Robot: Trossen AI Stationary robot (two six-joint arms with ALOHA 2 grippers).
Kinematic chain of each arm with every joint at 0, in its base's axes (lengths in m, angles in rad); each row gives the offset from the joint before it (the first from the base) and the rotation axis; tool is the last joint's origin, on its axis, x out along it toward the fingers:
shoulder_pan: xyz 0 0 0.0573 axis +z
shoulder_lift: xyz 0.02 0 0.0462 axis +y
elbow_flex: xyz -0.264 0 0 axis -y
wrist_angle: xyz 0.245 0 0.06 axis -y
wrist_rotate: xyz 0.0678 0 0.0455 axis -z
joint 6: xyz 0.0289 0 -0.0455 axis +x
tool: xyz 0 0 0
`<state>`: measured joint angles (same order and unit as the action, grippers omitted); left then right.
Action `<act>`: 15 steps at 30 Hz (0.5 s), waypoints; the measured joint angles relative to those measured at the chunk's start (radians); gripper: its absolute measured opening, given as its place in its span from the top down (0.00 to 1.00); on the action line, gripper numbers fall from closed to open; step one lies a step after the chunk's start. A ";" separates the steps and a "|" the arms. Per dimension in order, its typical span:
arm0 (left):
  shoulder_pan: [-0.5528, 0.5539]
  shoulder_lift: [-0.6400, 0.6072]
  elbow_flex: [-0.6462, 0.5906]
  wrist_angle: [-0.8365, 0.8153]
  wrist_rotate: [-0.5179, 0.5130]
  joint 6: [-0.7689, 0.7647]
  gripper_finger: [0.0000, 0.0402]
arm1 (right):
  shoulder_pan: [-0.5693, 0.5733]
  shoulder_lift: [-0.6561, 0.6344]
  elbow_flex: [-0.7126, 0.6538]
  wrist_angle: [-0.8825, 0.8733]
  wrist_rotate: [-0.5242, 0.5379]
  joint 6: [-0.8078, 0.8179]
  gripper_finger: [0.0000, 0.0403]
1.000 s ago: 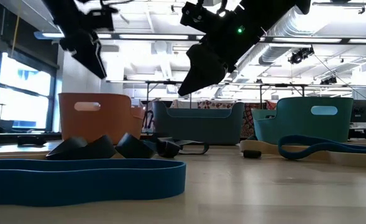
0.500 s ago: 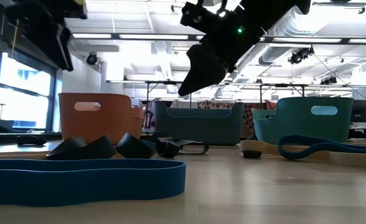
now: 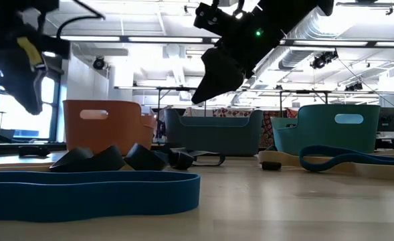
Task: Sort rubber bands into baskets
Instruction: Put the black rubber band into the blue bin
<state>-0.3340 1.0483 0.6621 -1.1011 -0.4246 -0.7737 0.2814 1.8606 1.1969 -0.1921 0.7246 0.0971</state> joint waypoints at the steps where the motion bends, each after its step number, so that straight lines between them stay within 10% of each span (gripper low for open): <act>1: 0.009 0.010 -0.006 0.001 0.000 0.000 0.55 | 0.000 0.000 0.000 0.000 0.000 0.000 0.59; 15: 0.128 0.160 -0.046 0.104 0.026 0.052 0.55 | 0.000 0.000 0.000 0.000 -0.001 0.000 0.59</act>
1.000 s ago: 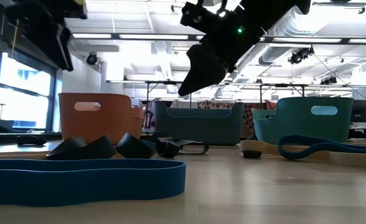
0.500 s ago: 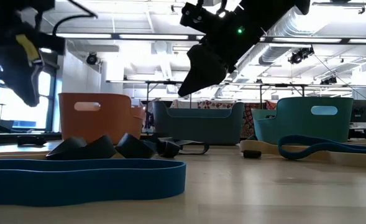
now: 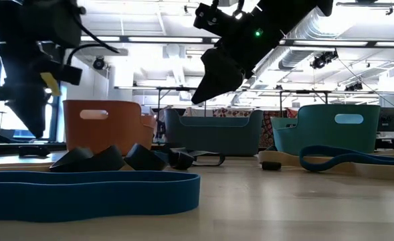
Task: Sort rubber bands into baskets
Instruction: Put the black rubber band into the blue bin
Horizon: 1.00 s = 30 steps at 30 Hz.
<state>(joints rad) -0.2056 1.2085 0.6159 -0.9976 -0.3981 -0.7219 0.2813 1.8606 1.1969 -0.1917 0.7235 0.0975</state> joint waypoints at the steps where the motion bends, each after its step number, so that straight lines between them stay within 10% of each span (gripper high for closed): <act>1: 0.010 0.010 0.000 0.010 -0.002 0.000 0.55 | 0.000 0.000 0.000 0.000 0.000 0.000 0.59; 30: 0.119 0.335 0.006 0.020 -0.077 -0.028 0.67 | 0.000 0.000 0.000 -0.005 -0.002 0.008 0.59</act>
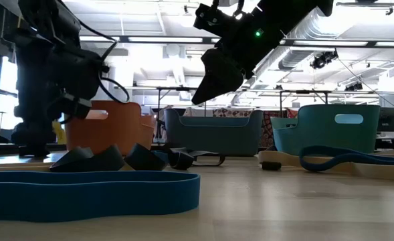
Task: Sort rubber bands into baskets
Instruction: Put the black rubber band into the blue bin
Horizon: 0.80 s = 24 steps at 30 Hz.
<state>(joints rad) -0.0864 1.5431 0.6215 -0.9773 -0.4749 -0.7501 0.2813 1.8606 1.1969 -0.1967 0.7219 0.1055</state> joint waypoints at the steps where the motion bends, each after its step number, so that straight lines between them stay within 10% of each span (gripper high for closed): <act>1: 0.000 0.001 0.000 0.003 0.002 0.001 0.70 | 0.000 0.000 0.000 0.000 0.000 0.000 0.59; 10: -0.010 -0.014 -0.008 0.006 0.016 0.053 0.98 | 0.000 0.000 0.000 0.000 0.000 0.000 0.59; 24: -0.210 -0.163 0.016 0.015 0.165 -0.016 1.00 | 0.035 0.000 0.000 -0.001 0.000 0.003 0.59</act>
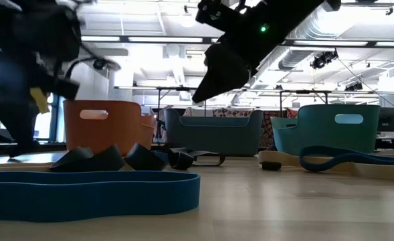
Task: Sort rubber bands into baskets
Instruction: Put the black rubber band into the blue bin
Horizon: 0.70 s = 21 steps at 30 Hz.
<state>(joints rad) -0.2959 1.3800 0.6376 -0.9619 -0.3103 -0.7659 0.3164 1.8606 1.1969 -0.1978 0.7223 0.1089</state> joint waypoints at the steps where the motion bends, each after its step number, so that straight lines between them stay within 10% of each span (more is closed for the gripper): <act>1: -0.017 -0.012 0.012 0.001 0.008 -0.005 1.00 | 0.008 0.000 0.000 0.000 0.000 0.005 0.59; 11: -0.095 -0.059 0.180 0.165 0.021 0.095 1.00 | 0.083 0.000 0.000 -0.091 0.007 0.141 0.59; 21: 0.071 -0.060 0.280 0.323 0.004 0.369 1.00 | 0.105 -0.001 -0.001 -0.129 -0.044 0.182 0.68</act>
<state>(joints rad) -0.2246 1.3201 0.9177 -0.6393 -0.3066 -0.3964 0.4213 1.8595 1.1964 -0.3268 0.6785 0.2909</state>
